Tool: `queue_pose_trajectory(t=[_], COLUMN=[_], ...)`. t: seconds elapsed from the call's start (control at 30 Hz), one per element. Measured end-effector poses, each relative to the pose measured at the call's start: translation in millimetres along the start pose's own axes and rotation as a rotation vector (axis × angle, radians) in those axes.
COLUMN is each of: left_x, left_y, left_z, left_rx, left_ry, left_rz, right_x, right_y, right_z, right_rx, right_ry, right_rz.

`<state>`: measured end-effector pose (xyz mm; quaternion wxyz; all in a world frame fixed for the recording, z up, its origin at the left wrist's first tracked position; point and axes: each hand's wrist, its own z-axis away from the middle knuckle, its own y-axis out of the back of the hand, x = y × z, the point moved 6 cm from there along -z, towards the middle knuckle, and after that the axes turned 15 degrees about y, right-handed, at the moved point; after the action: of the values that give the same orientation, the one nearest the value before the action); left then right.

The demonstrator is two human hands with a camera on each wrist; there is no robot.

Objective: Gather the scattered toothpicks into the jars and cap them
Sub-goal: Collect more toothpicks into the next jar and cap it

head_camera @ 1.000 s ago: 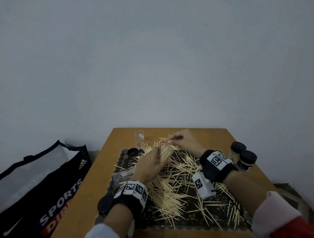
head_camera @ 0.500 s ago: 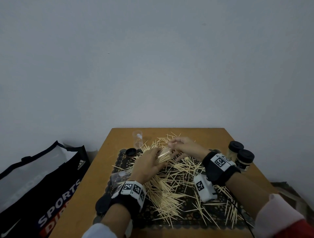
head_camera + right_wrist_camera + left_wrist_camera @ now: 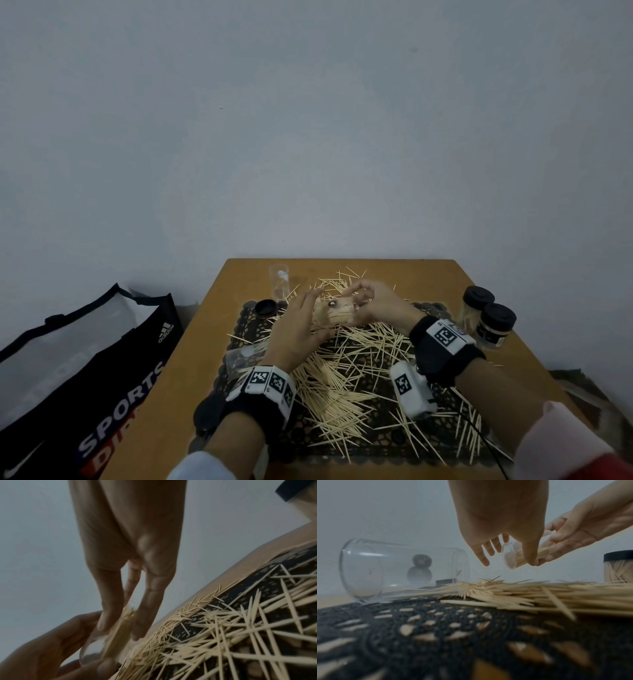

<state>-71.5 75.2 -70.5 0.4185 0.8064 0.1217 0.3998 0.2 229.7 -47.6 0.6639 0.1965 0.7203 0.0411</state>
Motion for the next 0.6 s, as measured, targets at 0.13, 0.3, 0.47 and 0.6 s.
queue_pose_trajectory(t=[0.13, 0.3, 0.47, 0.6], left_x=[-1.1, -0.3, -4.3, -4.5], left_y=[-1.1, -4.5, -6.7, -5.7], left_z=[0.3, -2.3, -3.4, -3.1], left_rx=[0.003, 0.007, 0.015, -0.006], left_ry=[-0.023, -0.085, -0.06, -0.019], left_rz=[-0.004, -0.022, -0.095, -0.1], right_x=[1.9, 0.8, 9.1, 32.9], right_y=[-1.3, -7.1, 10.4, 35.1], right_z=[2.2, 5.8, 0.4, 3.9], right_rx=[-0.006, -0.063, 0.019, 0.01], right_ry=[0.009, 0.027, -0.001, -0.161], right_rz=[-0.019, -0.107, 0.01, 0.664])
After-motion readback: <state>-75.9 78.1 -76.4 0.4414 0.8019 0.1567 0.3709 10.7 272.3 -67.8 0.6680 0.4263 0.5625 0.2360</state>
